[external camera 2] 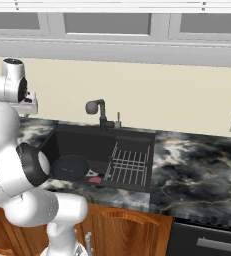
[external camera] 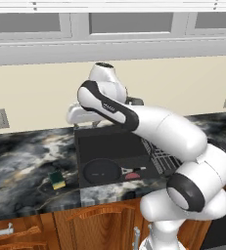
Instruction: Pick the pan and sponge and place them into the sink. Then turn on the water.
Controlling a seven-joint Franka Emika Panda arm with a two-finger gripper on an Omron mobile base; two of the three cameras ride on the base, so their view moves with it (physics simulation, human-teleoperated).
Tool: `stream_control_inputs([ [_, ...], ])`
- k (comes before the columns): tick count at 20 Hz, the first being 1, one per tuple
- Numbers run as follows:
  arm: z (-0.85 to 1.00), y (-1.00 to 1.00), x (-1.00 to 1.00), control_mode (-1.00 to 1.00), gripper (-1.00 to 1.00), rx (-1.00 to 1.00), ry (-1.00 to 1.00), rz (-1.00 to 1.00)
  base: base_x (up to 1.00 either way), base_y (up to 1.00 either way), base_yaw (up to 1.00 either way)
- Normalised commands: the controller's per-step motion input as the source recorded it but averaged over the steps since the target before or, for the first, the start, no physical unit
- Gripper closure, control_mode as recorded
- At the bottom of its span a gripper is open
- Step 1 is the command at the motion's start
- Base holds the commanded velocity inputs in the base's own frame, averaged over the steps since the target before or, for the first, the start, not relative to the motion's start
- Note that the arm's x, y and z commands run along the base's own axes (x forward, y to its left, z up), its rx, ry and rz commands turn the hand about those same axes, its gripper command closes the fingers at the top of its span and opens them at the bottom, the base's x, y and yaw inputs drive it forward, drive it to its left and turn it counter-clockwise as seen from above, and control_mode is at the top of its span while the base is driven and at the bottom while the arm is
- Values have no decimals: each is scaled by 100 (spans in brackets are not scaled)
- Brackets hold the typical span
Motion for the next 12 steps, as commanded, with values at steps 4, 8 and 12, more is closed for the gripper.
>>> stream_control_inputs([
  [4,-52,17,-48,-100,-100,-1,0,19,0,0,0],
  [8,-77,15,-33,-100,-100,-2,0,19,0,0,0],
  [12,-61,18,-26,-100,-100,-2,0,17,0,0,0],
])
